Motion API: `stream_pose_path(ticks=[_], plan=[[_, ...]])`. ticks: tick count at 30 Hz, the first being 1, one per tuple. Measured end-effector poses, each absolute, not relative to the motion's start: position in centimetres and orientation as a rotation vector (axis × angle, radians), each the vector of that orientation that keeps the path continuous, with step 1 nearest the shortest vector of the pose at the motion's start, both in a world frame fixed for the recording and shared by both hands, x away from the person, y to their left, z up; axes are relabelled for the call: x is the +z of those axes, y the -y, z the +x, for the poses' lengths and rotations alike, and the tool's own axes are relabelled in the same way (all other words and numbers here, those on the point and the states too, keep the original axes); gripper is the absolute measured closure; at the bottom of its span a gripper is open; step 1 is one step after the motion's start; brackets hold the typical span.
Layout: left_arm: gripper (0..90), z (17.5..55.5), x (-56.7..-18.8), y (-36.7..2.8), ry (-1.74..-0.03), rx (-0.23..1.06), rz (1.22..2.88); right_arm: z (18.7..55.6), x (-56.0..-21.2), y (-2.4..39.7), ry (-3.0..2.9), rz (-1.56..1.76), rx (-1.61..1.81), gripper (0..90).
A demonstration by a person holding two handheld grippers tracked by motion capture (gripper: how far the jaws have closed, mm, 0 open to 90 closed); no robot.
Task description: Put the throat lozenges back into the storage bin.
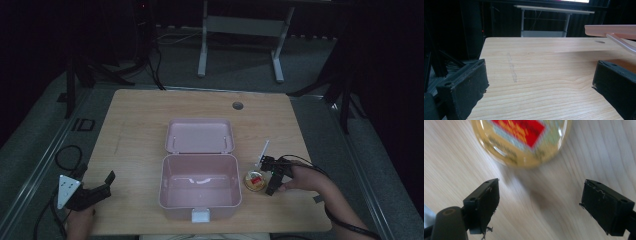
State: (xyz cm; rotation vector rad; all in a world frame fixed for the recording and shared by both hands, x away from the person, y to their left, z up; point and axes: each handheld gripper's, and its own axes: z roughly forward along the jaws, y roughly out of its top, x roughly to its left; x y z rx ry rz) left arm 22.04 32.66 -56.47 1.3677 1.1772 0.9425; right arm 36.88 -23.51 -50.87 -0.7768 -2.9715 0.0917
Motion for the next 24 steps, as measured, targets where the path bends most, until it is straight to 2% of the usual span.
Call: stream_pose_path(ticks=[13,24], plan=[[0.3,22.0,-56.5,-32.7,-1.174,0.941,1.368,37.9,-51.4,19.1,2.988,-0.663,0.079,14.6],[0.4,22.0,-56.5,-32.7,-1.174,0.938,1.369,38.4,-51.9,18.1,2.985,-0.611,0.121,19.7]])
